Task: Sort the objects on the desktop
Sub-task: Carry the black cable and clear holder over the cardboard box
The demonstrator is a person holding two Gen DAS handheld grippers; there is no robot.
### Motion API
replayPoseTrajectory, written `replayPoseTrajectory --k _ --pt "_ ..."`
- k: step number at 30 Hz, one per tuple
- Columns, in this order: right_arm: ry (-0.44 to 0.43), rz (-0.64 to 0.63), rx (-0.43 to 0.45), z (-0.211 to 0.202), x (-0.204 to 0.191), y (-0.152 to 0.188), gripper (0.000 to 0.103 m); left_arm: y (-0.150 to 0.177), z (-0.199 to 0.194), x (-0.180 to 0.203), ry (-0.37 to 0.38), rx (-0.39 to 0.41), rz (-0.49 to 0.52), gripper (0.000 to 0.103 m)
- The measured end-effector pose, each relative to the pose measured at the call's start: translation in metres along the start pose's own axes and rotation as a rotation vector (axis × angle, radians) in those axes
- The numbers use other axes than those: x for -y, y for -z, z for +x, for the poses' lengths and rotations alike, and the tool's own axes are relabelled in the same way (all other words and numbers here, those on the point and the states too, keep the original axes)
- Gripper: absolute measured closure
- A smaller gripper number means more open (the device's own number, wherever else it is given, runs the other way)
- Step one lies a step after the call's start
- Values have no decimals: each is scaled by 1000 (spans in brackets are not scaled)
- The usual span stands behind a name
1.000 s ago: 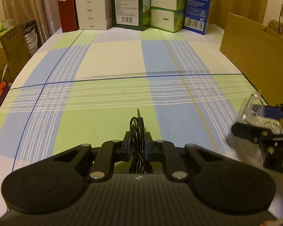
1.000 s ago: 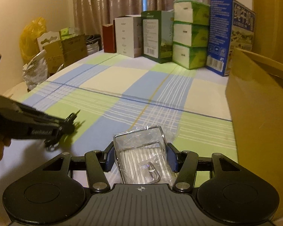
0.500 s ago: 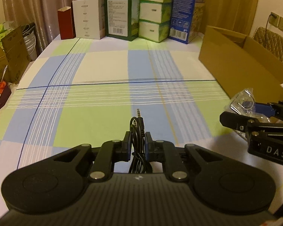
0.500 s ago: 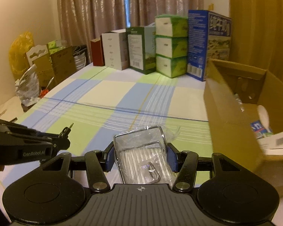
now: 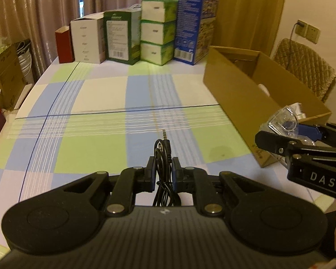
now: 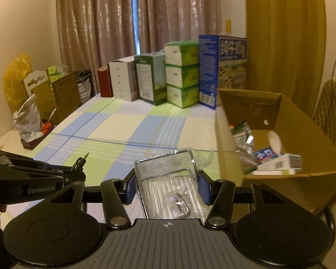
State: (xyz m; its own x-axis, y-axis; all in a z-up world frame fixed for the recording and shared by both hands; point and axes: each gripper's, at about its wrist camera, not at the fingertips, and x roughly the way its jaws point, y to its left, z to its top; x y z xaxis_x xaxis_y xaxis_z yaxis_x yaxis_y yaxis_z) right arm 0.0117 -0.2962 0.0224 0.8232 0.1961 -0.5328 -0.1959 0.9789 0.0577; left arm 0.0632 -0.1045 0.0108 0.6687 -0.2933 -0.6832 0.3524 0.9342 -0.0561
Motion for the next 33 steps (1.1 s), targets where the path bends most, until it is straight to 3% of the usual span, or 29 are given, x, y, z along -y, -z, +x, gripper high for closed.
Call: replayPoseTrajectory --k 25,33 --pt "107 79 69 -61 53 -11 51 -17 -21 63 77 27 76 93" --pt "163 96 94 -71 88 -27 51 -37 -15 93 162 33 69 93"
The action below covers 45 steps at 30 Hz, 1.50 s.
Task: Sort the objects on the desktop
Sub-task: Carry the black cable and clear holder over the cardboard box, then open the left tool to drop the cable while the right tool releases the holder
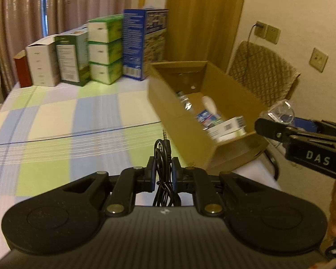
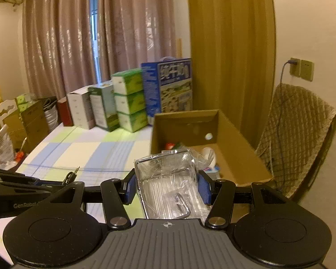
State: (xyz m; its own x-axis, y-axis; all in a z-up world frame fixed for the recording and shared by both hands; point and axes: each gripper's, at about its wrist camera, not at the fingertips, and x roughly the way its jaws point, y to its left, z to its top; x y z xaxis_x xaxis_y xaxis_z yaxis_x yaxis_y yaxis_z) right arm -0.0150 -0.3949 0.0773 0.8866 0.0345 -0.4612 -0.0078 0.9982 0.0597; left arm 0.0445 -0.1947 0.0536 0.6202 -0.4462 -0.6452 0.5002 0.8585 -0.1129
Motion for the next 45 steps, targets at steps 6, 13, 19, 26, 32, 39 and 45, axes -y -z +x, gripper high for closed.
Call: replayPoseTrajectory --k 6,13,19,26,32,39,45 --pt "22 -2 6 12 33 -20 51 -28 20 27 81 10 -13 93" --pt "10 9 1 49 68 -50 51 -70 55 56 143 25 -15 93" --pt "9 25 -24 96 94 -68 51 -99 100 68 165 12 -31 93" --pt "5 69 -85 140 115 -63 51 -112 149 70 165 -23 -34 93" --pt "6 88 -117 162 123 -55 51 -113 175 66 156 -41 -30 88" --pt "-7 96 -133 173 121 -53 51 -113 168 43 137 -12 -69 68" --pt "-71 113 -131 181 115 -59 41 -104 148 24 99 9 -92 48"
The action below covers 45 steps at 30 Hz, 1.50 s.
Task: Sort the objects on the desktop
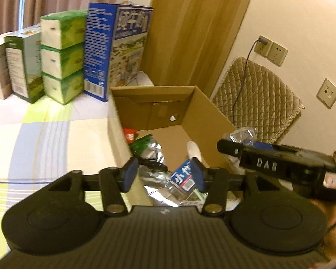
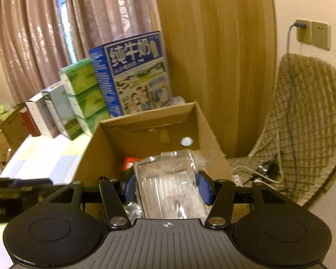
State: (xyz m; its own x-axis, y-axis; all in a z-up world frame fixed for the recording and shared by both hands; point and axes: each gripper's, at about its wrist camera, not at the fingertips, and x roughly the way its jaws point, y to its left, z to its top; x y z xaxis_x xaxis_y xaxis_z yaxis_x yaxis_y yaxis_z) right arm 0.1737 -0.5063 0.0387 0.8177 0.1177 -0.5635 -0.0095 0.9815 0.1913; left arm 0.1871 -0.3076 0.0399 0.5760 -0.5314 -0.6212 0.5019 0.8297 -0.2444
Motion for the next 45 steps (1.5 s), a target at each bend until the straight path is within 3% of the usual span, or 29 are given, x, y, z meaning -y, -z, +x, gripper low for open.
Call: replayPoseTrajectory --k 2,4,9,12,21,31,40,45 --pt "2 6 31 -4 -2 -2 29 4 -7 -5 -13 4 -9 41" --pt "3 20 57 -12 -2 -4 26 8 -15 -8 -20 6 -16 35" --pt "6 70 103 -44 -1 0 18 24 -38 -8 -50 32 -2 9" --pt "12 93 114 -69 -3 9 14 34 -55 -5 -63 51 -3 1" --pt "76 80 107 -145 -18 50 2 68 -101 18 -123 62 27 1" --pt "146 54 29 -201 -27 91 2 99 -137 38 -154 8 3 1" --pt "151 34 -27 -239 -33 114 2 118 -162 61 -199 -25 10 1" --pt "143 29 -38 -252 -37 116 2 121 -172 70 -177 -40 13 1"
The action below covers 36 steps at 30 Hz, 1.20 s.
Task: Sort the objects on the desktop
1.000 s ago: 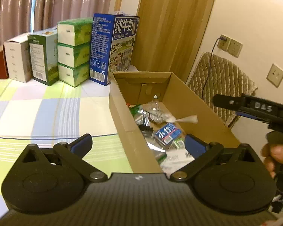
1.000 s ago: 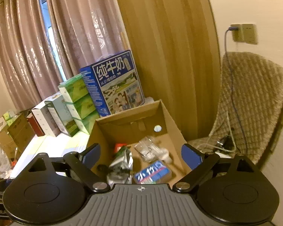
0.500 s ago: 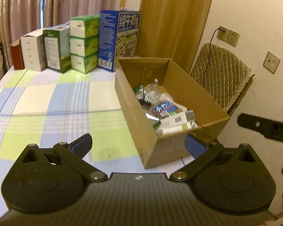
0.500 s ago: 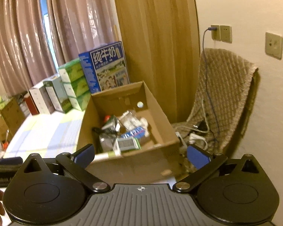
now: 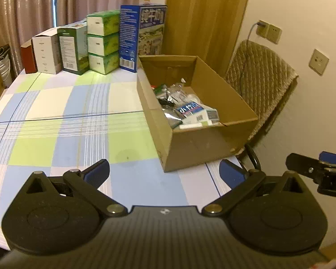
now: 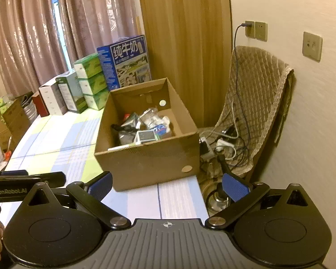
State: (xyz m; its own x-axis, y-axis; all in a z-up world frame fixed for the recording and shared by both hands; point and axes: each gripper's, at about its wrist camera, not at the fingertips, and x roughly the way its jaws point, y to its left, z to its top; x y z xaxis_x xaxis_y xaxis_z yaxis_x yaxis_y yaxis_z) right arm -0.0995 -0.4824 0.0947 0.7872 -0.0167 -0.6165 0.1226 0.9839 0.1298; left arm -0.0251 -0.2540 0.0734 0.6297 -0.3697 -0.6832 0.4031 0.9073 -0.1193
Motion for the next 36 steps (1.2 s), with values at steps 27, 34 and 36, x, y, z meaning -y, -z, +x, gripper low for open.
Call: replayPoseTrajectory --k 27,34,36 --pt "19 -10 -14 -9 -5 7 2 8 -8 11 -4 -9 23 1" --pt "20 -12 -17 -7 -6 8 2 9 -7 12 -8 -15 23 1" --pt "21 -9 -20 -7 -6 9 2 9 -7 12 -4 -17 27 1"
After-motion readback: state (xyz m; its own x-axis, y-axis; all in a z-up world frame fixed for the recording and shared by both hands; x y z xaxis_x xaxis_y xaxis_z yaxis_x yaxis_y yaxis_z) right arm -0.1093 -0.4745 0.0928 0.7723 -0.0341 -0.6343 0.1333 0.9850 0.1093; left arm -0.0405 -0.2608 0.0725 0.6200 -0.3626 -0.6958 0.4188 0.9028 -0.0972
